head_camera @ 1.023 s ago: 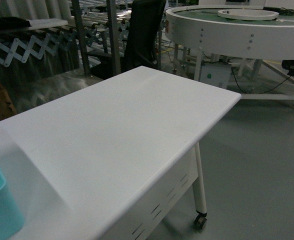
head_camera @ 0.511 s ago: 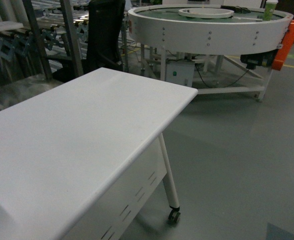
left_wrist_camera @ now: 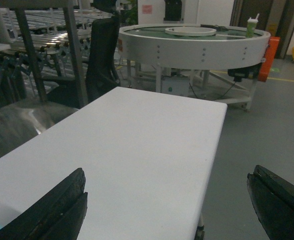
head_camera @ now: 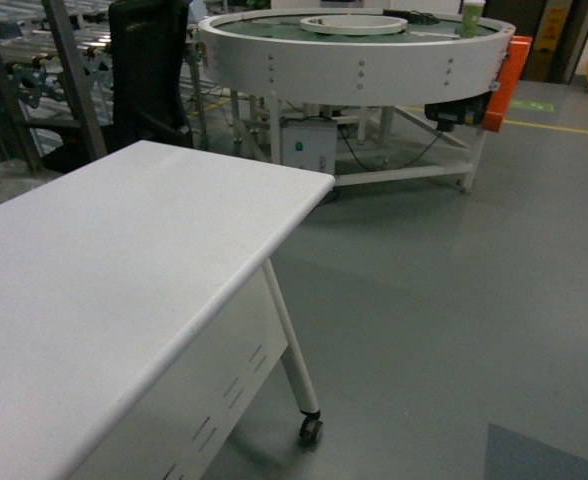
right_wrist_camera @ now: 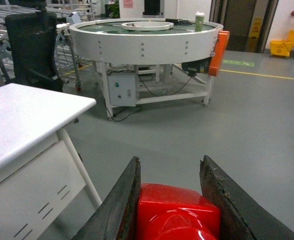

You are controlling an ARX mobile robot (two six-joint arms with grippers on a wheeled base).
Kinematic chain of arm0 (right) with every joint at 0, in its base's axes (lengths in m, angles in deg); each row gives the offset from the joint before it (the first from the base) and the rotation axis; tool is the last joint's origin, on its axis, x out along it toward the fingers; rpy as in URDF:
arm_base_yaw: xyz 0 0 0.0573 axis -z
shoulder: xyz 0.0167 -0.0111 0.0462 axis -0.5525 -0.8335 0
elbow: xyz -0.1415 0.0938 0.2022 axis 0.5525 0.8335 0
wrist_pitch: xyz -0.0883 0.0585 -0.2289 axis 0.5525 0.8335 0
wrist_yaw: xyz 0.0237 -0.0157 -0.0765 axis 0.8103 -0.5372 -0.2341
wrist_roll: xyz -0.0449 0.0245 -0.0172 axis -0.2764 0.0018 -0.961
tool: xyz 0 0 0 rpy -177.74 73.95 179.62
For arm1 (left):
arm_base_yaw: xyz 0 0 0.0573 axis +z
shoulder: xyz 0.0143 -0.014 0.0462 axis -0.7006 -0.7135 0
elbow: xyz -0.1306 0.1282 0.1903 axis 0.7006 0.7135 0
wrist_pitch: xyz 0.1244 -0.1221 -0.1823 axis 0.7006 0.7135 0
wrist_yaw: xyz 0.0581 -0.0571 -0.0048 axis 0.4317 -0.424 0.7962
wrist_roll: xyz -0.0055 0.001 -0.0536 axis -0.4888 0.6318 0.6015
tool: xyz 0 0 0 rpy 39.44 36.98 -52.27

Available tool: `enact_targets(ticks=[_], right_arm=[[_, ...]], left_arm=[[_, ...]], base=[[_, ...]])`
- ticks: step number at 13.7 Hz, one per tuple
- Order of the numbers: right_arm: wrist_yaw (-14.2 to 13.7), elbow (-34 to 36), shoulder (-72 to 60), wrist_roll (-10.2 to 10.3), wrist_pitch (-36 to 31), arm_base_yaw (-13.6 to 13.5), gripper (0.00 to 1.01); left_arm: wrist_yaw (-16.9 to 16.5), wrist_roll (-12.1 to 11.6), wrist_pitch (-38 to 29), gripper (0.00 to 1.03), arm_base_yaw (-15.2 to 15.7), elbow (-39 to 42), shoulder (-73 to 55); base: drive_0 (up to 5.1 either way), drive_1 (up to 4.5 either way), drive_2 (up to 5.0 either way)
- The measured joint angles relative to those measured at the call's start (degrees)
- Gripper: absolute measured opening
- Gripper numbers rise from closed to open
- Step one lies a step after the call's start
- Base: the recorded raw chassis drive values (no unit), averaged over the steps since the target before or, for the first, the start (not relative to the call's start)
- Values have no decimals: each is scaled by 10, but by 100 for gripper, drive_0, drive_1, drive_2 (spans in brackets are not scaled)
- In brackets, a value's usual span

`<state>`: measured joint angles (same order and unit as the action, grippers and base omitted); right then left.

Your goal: Pick red block from blue box to shelf

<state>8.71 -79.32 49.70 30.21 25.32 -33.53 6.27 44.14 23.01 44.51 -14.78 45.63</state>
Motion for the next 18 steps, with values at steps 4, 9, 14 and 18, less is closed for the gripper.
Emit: enact_targets(ticks=[4,9,14,18], right_arm=[[0,0,0,0,0,0,29],[0,0,0,0,0,0,29],[0,0,0,0,0,0,29],[0,0,0,0,0,0,29]], left_arm=[[0,0,0,98,0,0,0],[0,0,0,98,0,0,0],[0,0,0,98,0,0,0],[0,0,0,98,0,0,0]], base=[[-139,-139,-139],[-139,-139,-139],[-146,-146,-146],[-137,-137,-137]])
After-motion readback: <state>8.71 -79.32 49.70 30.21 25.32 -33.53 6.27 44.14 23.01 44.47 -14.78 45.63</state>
